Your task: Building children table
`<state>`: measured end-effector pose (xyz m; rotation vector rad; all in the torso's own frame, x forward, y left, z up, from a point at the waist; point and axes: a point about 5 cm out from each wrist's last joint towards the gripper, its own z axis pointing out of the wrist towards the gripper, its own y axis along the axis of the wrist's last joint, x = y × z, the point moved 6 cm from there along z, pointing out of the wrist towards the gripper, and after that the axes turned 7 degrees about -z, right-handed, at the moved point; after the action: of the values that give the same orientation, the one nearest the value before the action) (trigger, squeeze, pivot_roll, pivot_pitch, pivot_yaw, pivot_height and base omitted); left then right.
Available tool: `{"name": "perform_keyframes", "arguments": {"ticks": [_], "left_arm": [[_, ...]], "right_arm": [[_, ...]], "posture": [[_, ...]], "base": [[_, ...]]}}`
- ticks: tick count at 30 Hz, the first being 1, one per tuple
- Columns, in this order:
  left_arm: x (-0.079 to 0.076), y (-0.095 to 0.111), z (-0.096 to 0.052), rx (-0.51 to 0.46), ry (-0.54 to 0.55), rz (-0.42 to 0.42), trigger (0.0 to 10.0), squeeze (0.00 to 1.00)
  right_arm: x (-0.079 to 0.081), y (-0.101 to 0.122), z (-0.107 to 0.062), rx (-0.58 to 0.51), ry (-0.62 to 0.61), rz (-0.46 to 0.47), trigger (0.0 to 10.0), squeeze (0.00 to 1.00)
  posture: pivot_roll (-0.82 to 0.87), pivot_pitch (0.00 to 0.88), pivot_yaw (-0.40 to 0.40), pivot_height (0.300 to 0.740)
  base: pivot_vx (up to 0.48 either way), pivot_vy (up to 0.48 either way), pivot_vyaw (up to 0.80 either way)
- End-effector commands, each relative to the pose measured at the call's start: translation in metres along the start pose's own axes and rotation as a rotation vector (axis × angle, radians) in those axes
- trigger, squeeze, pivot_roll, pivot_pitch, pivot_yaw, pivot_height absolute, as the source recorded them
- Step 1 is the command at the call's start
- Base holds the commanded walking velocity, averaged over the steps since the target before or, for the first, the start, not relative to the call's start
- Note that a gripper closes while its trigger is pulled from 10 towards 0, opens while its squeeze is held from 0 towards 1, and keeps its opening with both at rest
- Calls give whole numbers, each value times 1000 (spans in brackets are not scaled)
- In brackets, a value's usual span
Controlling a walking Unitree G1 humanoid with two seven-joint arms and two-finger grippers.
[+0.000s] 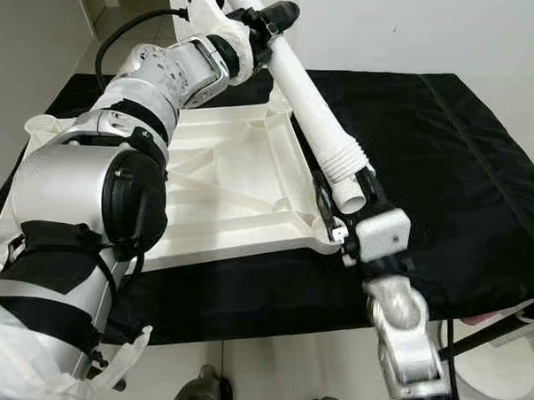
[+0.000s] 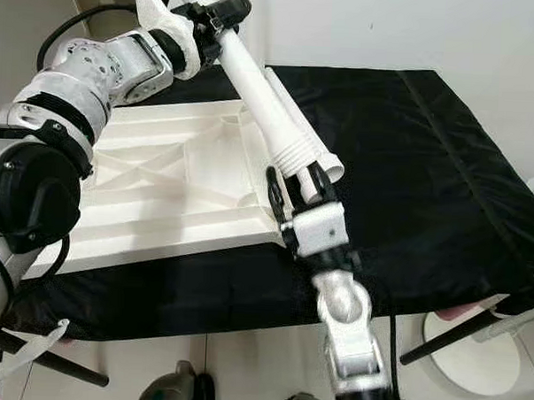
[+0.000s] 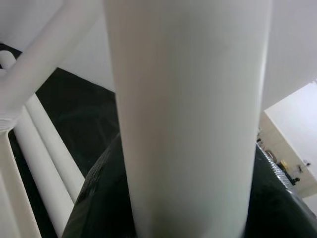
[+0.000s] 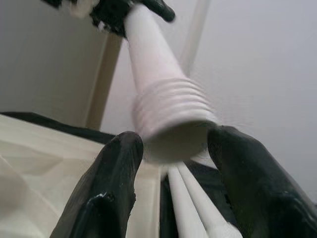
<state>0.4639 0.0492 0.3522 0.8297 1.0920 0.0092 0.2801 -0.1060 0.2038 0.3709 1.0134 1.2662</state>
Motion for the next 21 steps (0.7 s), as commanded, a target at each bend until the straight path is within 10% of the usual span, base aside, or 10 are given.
{"name": "perform_keyframes", "arguments": {"ticks": [1, 10, 16, 21], "left_arm": [[-14, 5, 0, 1, -71, 3, 10000, 0], [-16, 20, -3, -56, -67, 31, 10000, 0], [-15, 26, -3, -111, -67, 319, 10000, 0], [-13, 28, -4, -144, -67, 395, 10000, 0]], "right_arm": [[-2, 6, -2, -23, -22, -18, 10000, 0], [-8, 6, -2, -1, -45, -69, 10000, 0], [-30, 15, 28, 6, -105, -39, 10000, 0], [-29, 19, 39, 19, -87, 9, 10000, 0]], "posture": [[7, 0, 81, 740], [-1, 0, 77, 740], [-3, 0, 53, 740], [-4, 0, 44, 740]], "base": [[0, 0, 0], [0, 0, 0], [0, 0, 0], [0, 0, 0]]}}
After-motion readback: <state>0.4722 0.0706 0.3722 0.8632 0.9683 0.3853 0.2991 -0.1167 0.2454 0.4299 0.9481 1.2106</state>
